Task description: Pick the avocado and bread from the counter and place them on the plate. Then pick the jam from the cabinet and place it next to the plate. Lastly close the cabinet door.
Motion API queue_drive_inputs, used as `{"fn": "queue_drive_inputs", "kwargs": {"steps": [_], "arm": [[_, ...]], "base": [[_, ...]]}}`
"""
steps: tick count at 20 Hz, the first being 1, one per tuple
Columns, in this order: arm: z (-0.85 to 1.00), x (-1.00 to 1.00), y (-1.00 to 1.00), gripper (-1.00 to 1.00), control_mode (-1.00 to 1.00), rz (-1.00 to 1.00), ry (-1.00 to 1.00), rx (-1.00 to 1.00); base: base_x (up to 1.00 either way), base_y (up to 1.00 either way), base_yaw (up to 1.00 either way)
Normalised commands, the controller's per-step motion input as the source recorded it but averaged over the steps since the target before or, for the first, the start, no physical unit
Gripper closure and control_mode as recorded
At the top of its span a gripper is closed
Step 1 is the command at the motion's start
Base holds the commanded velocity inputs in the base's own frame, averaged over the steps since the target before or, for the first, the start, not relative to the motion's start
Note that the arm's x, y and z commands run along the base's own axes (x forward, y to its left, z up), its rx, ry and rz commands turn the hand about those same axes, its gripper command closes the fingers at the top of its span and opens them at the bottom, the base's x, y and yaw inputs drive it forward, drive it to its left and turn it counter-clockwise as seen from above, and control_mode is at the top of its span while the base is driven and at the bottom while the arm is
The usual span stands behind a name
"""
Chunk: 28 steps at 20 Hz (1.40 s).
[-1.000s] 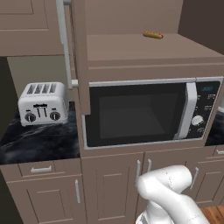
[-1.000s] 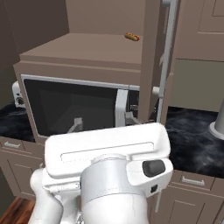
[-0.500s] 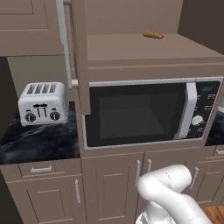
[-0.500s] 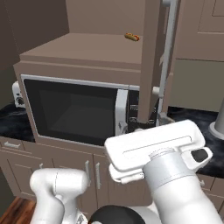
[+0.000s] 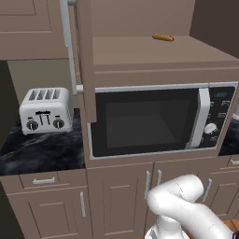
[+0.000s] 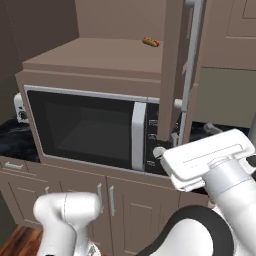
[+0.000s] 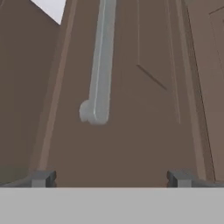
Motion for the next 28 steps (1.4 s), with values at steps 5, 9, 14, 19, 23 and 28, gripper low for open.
{"fn": "queue_drive_inputs", "kwargs": {"steps": [5, 9, 14, 19, 23, 28], "arm": [[-0.09, 0.56, -0.63, -1.0, -1.0, 0.1, 0.0, 0.0], [-0.14, 0.57, -0.41, -1.0, -1.0, 0.11, 0.0, 0.0], [-0.27, 0.65, -0.06, -1.0, -1.0, 0.12, 0.0, 0.0], [-0.07, 0.45, 0.0, -1.0, -1.0, 0.09, 0.0, 0.0], [0.01, 0.22, 0.0, -1.0, -1.0, 0.06, 0.0, 0.0], [0.01, 0.14, 0.31, -1.0, -1.0, 0.05, -0.01, 0.0]], "base": [[0.0, 0.0, 0.0], [0.0, 0.0, 0.0], [0.0, 0.0, 0.0], [0.0, 0.0, 0.0], [0.0, 0.0, 0.0], [0.0, 0.0, 0.0]]}}
